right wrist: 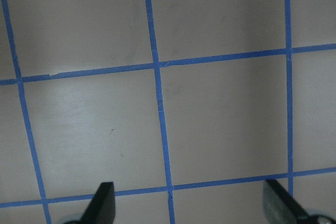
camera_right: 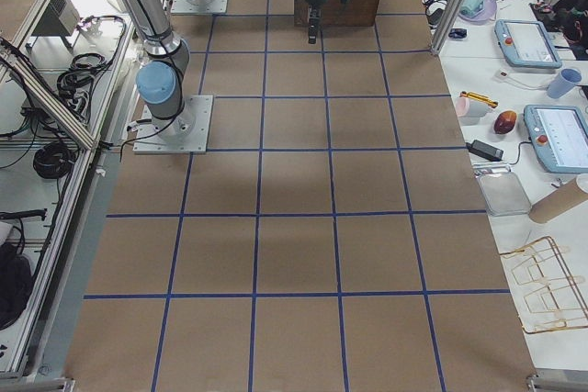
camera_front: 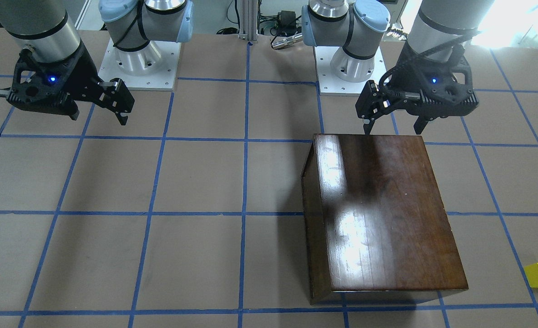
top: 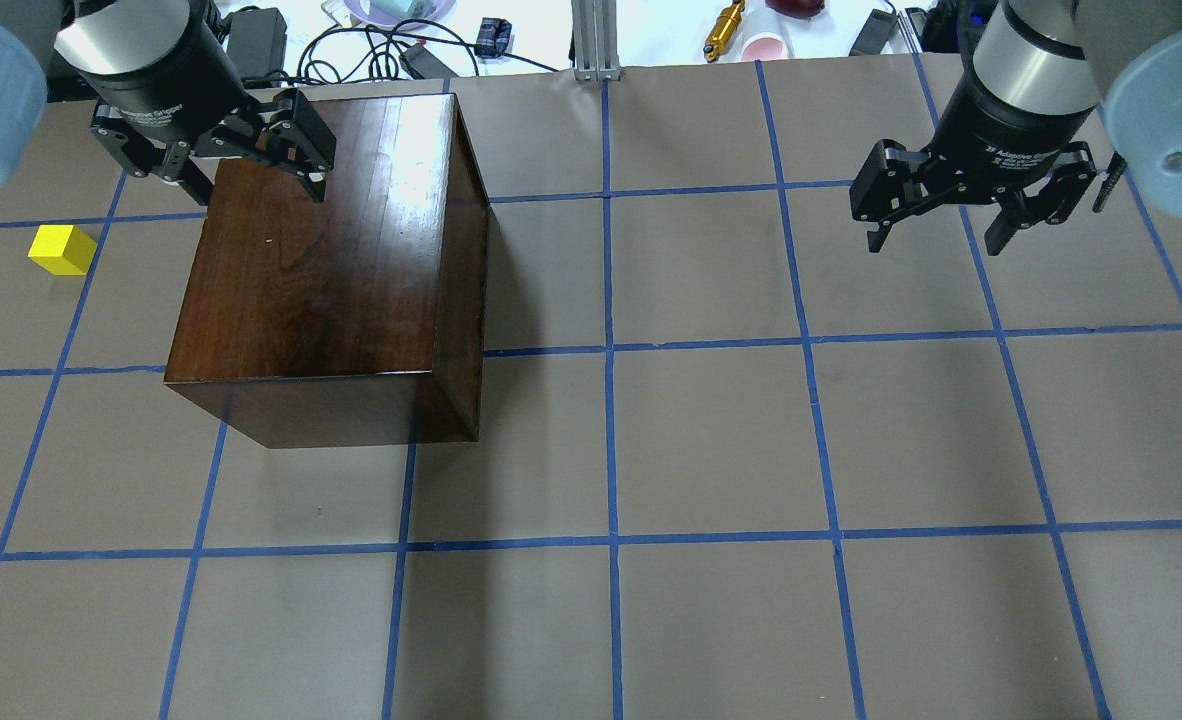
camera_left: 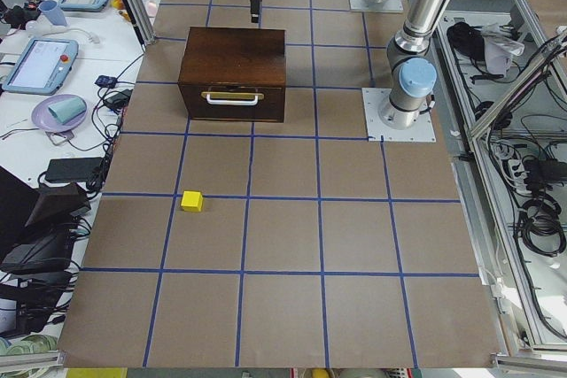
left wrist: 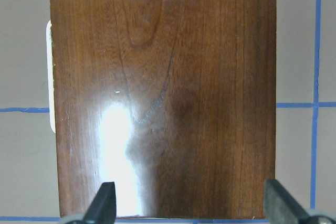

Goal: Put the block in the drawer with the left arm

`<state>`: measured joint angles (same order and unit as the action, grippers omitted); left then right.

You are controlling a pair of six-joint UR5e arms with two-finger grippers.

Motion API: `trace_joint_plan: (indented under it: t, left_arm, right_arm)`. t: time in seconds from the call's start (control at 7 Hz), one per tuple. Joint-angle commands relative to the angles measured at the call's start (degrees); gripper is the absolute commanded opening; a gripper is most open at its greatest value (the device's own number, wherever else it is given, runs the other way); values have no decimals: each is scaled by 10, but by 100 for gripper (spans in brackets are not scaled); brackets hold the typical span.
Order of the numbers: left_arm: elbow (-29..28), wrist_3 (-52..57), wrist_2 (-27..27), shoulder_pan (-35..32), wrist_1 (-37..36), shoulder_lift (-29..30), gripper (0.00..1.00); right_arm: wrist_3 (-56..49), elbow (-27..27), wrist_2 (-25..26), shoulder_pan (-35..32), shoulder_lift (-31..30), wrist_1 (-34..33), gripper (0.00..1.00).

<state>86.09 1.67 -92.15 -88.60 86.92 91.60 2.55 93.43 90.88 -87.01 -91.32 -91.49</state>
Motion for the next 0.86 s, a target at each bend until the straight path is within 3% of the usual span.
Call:
trace_joint_plan:
  t: [0.0, 0.71]
  left_arm:
    - [0, 0, -2, 0, 0, -1, 100]
    - [0, 24, 4, -1, 0, 3, 100]
  right_arm:
    - [0, 0, 1, 0, 0, 0, 100]
    - [0, 0, 0, 0, 0, 0, 100]
